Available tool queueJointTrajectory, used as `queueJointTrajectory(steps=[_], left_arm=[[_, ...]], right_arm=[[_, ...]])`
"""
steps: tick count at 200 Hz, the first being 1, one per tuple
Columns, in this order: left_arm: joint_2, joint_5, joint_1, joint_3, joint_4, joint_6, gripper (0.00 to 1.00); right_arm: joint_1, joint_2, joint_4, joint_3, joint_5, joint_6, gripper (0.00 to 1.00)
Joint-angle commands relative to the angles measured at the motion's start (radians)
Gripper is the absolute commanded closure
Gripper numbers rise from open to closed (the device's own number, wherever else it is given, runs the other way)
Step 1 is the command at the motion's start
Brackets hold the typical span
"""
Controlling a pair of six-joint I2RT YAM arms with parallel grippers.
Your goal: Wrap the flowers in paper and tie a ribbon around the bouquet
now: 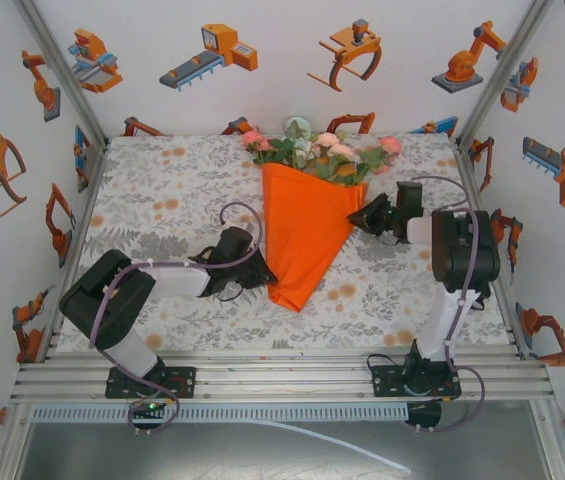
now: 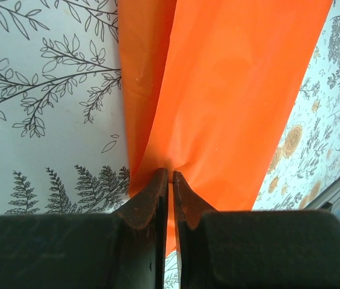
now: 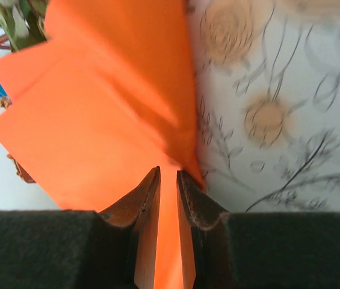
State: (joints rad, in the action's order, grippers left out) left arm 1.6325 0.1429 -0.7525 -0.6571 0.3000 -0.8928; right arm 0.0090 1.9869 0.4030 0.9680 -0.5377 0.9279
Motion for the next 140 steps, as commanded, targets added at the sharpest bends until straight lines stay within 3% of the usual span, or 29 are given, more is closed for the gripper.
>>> queueJointTrajectory(steps=[1, 99, 140], left_arm=[[-0.011, -0.022, 0.003, 0.033, -0.084, 0.035, 0.85], [-0.026, -0.029, 0.008, 0.040, -0.091, 0.039, 0.85], [-0.076, -0.014, 0.010, -0.007, -0.162, 0.069, 0.78]], right_arm=[[-0.038, 0.047, -0.073, 0.073, 0.031, -0.021, 0.77], [-0.100, 0.225, -0.296, 0.430, 0.037, -0.071, 0.76], [-0.101, 0.059, -0.378, 0.444, 0.025, -0.113, 0.71]])
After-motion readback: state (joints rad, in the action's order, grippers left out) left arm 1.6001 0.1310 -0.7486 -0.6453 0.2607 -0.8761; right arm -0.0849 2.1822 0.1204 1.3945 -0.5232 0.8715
